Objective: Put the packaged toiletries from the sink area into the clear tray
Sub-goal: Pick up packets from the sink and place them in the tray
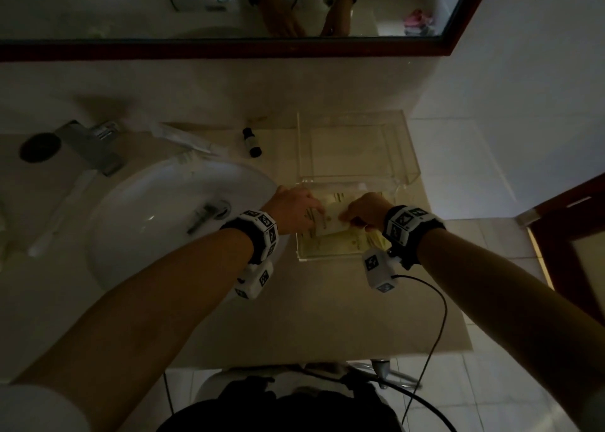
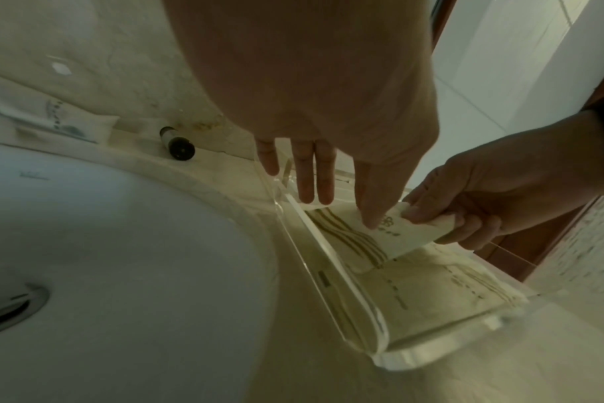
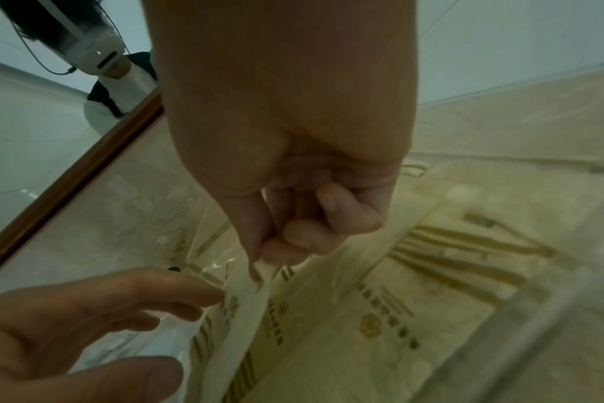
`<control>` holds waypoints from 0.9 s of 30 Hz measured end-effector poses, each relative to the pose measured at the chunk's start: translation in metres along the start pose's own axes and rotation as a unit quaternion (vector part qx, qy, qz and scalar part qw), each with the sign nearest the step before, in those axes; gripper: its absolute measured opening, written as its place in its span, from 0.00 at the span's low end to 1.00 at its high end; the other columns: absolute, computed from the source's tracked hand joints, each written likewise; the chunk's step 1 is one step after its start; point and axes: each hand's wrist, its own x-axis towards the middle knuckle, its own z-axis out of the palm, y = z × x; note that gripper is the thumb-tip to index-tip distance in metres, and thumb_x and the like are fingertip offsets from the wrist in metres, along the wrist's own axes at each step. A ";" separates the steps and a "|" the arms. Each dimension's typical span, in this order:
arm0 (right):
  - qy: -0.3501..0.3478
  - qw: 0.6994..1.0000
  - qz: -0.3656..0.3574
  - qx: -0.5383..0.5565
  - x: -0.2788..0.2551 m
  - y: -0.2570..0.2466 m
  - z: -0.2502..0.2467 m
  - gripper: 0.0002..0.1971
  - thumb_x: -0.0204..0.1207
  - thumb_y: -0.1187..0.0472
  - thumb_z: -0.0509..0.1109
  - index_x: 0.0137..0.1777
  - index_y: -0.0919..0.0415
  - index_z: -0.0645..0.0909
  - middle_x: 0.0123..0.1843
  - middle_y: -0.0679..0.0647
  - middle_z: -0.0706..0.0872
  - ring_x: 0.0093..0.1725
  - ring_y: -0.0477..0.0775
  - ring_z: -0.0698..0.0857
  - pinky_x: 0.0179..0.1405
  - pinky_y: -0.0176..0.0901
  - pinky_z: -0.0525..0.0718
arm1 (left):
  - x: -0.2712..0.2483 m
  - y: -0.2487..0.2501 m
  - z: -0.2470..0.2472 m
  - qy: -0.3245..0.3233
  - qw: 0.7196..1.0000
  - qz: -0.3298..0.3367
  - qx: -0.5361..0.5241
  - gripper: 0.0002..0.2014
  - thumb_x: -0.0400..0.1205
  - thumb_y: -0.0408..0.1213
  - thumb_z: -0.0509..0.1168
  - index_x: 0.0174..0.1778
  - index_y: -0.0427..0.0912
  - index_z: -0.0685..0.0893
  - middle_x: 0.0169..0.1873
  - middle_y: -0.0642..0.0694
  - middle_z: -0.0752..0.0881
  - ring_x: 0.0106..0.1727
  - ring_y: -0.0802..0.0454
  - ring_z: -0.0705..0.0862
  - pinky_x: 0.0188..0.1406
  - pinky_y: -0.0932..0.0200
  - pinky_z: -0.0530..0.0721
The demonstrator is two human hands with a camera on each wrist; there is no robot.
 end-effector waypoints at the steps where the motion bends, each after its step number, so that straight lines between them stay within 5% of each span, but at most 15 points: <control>1: -0.004 1.000 -0.002 -0.001 0.000 0.002 0.000 0.11 0.73 0.63 0.75 0.31 0.62 0.78 0.30 0.55 0.80 0.28 0.52 0.75 0.29 0.38 0.72 | -0.001 0.001 0.000 0.000 1.000 -0.001 0.000 0.18 0.77 0.47 0.66 0.64 0.58 0.81 0.64 0.51 0.78 0.66 0.49 0.75 0.64 0.51 0.63; 8: -0.018 0.996 -0.003 -0.086 -0.002 0.008 0.007 0.17 0.72 0.59 0.77 0.26 0.61 0.76 0.27 0.53 0.80 0.25 0.49 0.76 0.25 0.35 0.72 | -0.009 0.012 0.004 -0.043 0.997 0.011 0.056 0.21 0.78 0.49 0.65 0.68 0.59 0.77 0.65 0.49 0.75 0.68 0.47 0.73 0.68 0.48 0.62; 12: 0.020 0.971 -0.034 -0.236 -0.006 0.008 0.013 0.21 0.72 0.49 0.76 0.26 0.60 0.74 0.31 0.53 0.80 0.28 0.49 0.77 0.25 0.38 0.73 | -0.011 0.017 0.010 -0.087 0.990 0.014 0.111 0.25 0.77 0.50 0.65 0.72 0.59 0.72 0.66 0.49 0.75 0.68 0.46 0.74 0.69 0.44 0.60; 15: 0.036 0.954 -0.079 -0.286 -0.009 0.013 0.011 0.18 0.71 0.47 0.76 0.48 0.61 0.80 0.49 0.56 0.81 0.47 0.56 0.82 0.43 0.44 0.80 | -0.014 0.020 0.011 -0.086 0.989 0.006 0.122 0.26 0.78 0.48 0.64 0.73 0.58 0.70 0.66 0.48 0.74 0.66 0.44 0.75 0.69 0.43 0.61; 18: 0.046 0.952 -0.102 -0.286 -0.012 0.018 0.010 0.27 0.70 0.49 0.77 0.66 0.59 0.75 0.62 0.58 0.81 0.62 0.61 0.80 0.54 0.47 0.79 | -0.018 0.024 0.012 -0.082 0.989 -0.002 0.125 0.27 0.78 0.45 0.63 0.74 0.57 0.69 0.65 0.47 0.74 0.63 0.44 0.76 0.68 0.44 0.62; 27: 0.040 0.959 -0.096 -0.264 -0.012 0.017 0.019 0.27 0.67 0.48 0.79 0.64 0.53 0.76 0.62 0.57 0.81 0.50 0.57 0.81 0.50 0.50 0.86 | -0.027 0.022 0.014 -0.112 0.985 -0.001 0.127 0.32 0.76 0.38 0.63 0.77 0.57 0.63 0.64 0.46 0.72 0.65 0.45 0.74 0.68 0.38 0.61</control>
